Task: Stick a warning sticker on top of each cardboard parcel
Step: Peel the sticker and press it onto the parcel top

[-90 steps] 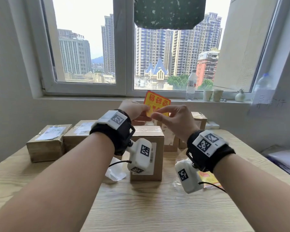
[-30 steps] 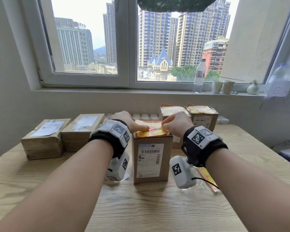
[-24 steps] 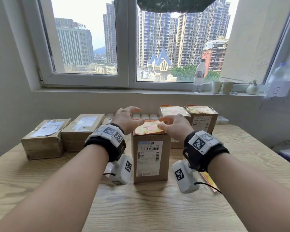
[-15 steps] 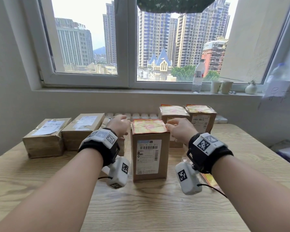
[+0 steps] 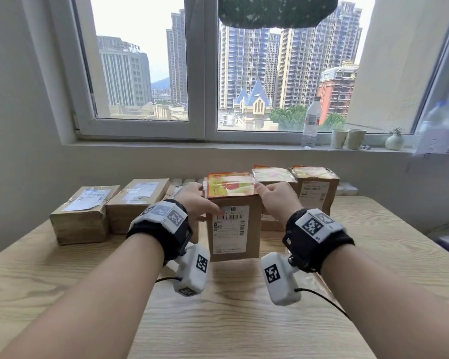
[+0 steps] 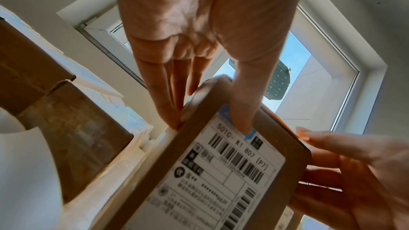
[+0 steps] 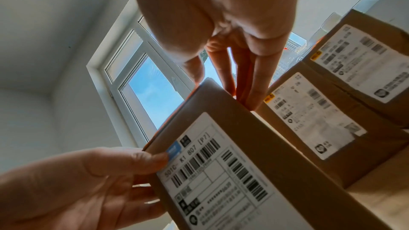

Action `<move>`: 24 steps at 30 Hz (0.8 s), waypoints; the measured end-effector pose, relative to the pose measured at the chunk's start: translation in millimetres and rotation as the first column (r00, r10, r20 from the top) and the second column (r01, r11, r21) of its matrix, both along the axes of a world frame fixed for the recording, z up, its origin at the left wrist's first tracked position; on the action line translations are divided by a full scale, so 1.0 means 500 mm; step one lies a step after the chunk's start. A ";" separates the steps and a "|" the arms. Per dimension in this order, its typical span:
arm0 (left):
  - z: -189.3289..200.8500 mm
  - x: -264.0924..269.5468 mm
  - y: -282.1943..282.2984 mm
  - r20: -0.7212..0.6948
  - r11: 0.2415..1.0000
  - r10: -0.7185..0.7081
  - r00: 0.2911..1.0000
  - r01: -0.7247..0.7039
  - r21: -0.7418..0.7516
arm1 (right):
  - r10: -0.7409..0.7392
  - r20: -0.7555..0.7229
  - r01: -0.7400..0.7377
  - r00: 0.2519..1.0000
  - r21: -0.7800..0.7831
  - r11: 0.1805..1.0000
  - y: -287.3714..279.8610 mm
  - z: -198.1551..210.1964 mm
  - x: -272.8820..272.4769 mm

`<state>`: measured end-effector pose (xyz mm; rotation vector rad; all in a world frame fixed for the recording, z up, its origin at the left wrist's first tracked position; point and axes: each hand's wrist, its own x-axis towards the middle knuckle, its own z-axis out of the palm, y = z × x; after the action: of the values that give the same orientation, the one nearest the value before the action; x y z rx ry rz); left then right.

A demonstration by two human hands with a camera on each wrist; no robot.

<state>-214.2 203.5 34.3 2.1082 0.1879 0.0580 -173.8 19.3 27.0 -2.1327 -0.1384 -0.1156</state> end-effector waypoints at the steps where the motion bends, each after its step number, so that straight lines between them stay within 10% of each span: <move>1: 0.011 0.006 0.007 0.016 1.000 0.010 1.000 -0.010 0.011 | -0.004 0.014 0.003 1.000 0.019 1.000 0.008 0.012 0.003; 9: 0.048 0.104 0.046 0.087 0.996 0.086 0.993 -0.086 -0.006 | 0.063 0.040 -0.068 0.997 0.126 0.990 0.056 0.054 0.092; 24: -0.044 0.269 0.045 0.021 0.997 0.078 0.997 -0.077 -0.016 | 0.021 0.086 -0.003 0.996 -0.210 0.978 0.074 0.013 0.175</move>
<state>-79.5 226.2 12.3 2.0836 0.2566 0.1248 -86.1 56.4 33.7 -2.3374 -0.2235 -0.1947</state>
